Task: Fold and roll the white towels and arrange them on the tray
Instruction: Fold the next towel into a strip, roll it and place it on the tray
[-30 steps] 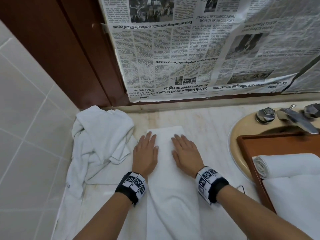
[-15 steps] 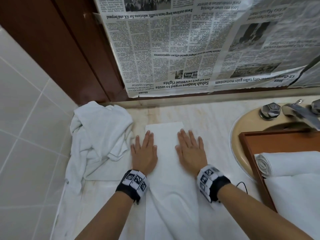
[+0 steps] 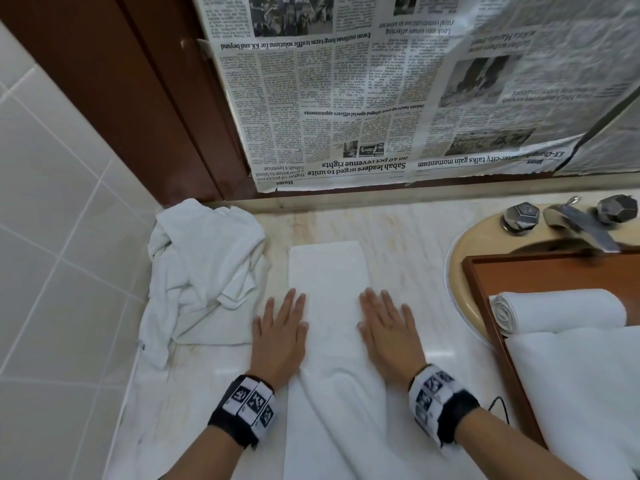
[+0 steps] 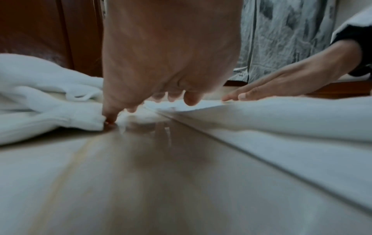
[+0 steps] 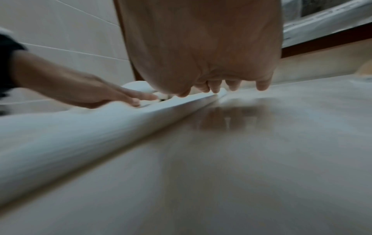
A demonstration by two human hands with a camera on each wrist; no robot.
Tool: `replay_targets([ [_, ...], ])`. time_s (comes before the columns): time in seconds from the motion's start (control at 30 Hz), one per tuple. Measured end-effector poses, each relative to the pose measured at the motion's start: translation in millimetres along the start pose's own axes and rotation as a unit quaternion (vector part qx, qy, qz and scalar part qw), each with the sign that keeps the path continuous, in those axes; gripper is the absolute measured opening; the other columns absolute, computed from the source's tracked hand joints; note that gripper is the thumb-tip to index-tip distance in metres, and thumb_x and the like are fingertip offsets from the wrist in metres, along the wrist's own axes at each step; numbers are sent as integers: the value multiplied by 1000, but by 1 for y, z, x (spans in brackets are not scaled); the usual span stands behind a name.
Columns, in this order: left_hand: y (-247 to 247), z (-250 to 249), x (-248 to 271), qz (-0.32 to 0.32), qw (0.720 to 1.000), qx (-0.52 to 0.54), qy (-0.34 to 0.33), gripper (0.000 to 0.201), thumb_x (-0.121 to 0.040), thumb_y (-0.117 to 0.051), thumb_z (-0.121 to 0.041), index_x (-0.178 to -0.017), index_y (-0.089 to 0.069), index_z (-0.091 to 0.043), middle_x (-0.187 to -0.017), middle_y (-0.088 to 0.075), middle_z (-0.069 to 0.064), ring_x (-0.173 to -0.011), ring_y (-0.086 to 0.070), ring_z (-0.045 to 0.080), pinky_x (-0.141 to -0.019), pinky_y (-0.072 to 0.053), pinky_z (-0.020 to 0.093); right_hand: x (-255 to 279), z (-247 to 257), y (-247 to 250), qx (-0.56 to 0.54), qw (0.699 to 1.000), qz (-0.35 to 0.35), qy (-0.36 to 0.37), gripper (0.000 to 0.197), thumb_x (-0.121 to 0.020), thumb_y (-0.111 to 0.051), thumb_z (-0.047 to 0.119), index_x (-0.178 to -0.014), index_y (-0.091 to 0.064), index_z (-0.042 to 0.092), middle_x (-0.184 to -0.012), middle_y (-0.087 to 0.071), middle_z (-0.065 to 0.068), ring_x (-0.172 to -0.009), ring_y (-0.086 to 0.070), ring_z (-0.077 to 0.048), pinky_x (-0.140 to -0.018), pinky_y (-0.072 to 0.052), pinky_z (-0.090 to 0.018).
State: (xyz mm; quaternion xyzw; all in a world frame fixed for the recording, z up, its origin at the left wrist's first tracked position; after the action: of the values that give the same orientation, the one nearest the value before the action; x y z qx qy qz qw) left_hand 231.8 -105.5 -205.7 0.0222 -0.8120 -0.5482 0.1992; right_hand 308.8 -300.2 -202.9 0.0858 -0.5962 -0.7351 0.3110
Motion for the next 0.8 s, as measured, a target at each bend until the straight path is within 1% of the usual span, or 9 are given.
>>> replay_targets([
  [0.07, -14, -3, 18, 22, 1000, -15, -10, 75, -85, 12, -58, -157, 8, -39, -160, 23, -23, -153, 14, 24, -121, 1, 51, 25, 14, -15, 14, 999, -9, 40, 58, -101, -23, 43, -154, -31, 21, -161, -22, 7, -147, -28, -20, -115, -14, -45],
  [0.13, -22, -4, 30, 13, 1000, -27, -9, 71, -88, 12, -58, -156, 13, -39, -157, 27, -24, -152, 19, 23, -120, 7, 50, 42, 17, -27, 12, 999, -5, 32, 55, -101, -29, 41, -152, -35, 23, -160, -29, 7, -145, -32, -19, -111, -19, -47],
  [0.27, -27, -13, 24, 14, 999, -35, 12, 70, -88, 12, -58, -155, 13, -39, -159, 24, -22, -150, 21, 22, -118, 9, 55, 37, 2, -23, 21, 1000, -6, 15, 55, -102, -25, 41, -154, -31, 22, -160, -28, 8, -146, -30, -18, -112, -17, -47],
  [0.37, -23, -25, 0, 19, 998, -56, 23, 72, -86, 17, -57, -155, 16, -37, -160, 25, -20, -151, 21, 23, -119, 9, 57, 15, -13, -18, 33, 999, 20, 17, 57, -102, -21, 41, -154, -29, 20, -161, -23, 6, -146, -31, -20, -115, -9, -45],
  [0.4, -20, -29, -10, 21, 998, -56, 24, 69, -89, 15, -58, -155, 16, -37, -159, 26, -21, -151, 21, 23, -120, 9, 57, 7, -18, -14, 36, 999, 30, 20, 60, -101, -15, 44, -156, -24, 20, -162, -15, 8, -148, -25, -20, -117, -4, -44],
  [0.5, -12, -42, -41, 25, 998, -47, 21, 58, -104, -6, -52, -157, 13, -36, -161, 22, -20, -151, 21, 23, -119, 9, 60, -20, -32, 3, 39, 998, 42, 38, 74, -89, 10, 51, -157, 1, 24, -159, 13, 14, -151, 6, -13, -119, 11, -42],
  [0.6, -4, -50, -65, 15, 999, -42, 20, 58, -105, -11, -50, -157, 11, -37, -162, 20, -21, -152, 19, 23, -119, 9, 60, -48, -44, 14, 49, 997, 43, 37, 79, -82, 19, 53, -156, 9, 27, -155, 24, 17, -150, 14, -9, -120, 12, -41],
  [0.7, 3, -52, -84, 18, 999, -28, 27, 58, -105, -11, -52, -157, 9, -38, -162, 19, -22, -152, 18, 23, -119, 7, 61, -70, -53, 21, 38, 997, 54, 33, 64, -97, 5, 49, -157, 8, 28, -156, 22, 18, -151, 12, -10, -120, 10, -42],
  [0.8, 10, -53, -88, 10, 1000, -3, 25, 58, -106, -21, -48, -159, -3, -34, -165, 8, -18, -153, 9, 24, -120, 2, 60, -78, -52, 33, 15, 998, 50, 25, 54, -107, -18, 34, -158, -3, 25, -164, 7, 12, -152, 5, -13, -121, 4, -42],
])
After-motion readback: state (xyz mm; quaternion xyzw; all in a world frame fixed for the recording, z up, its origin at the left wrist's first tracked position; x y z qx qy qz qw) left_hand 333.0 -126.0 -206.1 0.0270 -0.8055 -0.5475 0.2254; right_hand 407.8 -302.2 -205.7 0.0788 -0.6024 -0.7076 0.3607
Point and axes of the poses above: each hand's wrist, its own x-axis away from the middle knuckle, its own y-axis out of the back of the hand, z = x × y, the point moved 8 cm from there along -x, towards the middle knuckle
